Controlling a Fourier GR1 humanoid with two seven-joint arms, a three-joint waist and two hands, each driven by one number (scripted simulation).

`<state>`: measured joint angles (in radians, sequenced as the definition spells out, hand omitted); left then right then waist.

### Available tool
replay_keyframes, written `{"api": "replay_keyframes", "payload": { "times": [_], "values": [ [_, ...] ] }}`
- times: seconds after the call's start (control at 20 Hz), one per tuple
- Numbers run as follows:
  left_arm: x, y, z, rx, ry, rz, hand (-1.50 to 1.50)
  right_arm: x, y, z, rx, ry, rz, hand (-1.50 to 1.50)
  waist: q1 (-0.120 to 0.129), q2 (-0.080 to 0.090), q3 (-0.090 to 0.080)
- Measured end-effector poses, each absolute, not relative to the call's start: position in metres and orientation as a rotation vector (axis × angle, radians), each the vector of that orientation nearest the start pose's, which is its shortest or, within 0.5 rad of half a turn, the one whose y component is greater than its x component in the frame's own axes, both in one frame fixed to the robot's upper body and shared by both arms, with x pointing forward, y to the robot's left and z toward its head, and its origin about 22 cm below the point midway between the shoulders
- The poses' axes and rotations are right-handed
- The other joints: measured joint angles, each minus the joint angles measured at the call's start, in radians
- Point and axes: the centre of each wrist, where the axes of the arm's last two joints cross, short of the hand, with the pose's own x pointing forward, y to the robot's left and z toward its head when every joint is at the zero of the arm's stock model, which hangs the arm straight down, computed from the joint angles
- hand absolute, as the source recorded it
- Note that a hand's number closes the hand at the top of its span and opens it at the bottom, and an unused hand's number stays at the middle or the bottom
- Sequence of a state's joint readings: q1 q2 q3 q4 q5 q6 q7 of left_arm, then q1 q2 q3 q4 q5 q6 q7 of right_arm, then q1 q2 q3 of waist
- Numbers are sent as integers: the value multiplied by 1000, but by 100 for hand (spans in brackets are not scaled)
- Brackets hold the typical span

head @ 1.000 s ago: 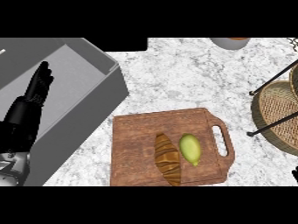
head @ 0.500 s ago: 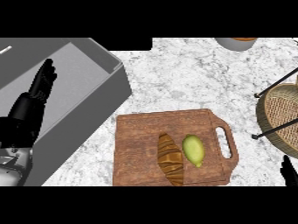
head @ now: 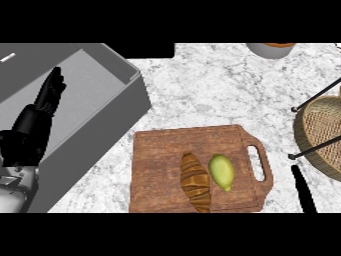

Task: Pick the lemon from the cutting board and place it in the tiered basket

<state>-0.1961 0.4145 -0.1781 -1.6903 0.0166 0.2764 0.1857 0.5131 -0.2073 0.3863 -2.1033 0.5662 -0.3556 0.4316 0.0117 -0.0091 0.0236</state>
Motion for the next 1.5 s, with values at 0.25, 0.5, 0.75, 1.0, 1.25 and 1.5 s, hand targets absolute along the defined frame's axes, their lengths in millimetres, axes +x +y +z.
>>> {"api": "replay_keyframes", "payload": {
  "times": [0.25,0.5,0.75,1.0,1.25,1.5],
  "values": [
    [274,253,90,332,-1688,-231,0,126,-191,46,-618,-1258,262,-150,-6,-4,1],
    [273,255,88,341,-1682,-226,0,129,-179,40,-679,-1238,308,-150,-13,-8,3],
    [272,257,87,349,-1690,-222,0,132,-166,36,-735,-1226,322,-150,-16,-8,5],
    [272,257,87,348,-1685,-226,0,134,-153,38,-760,-1219,337,-150,-17,-8,6],
    [272,257,86,359,-1688,-224,0,137,-143,36,-755,-1195,339,-150,-18,-9,8],
    [272,258,87,344,-1689,-225,0,146,-138,30,-748,-1170,331,-150,-16,-7,9]
  ]
}}
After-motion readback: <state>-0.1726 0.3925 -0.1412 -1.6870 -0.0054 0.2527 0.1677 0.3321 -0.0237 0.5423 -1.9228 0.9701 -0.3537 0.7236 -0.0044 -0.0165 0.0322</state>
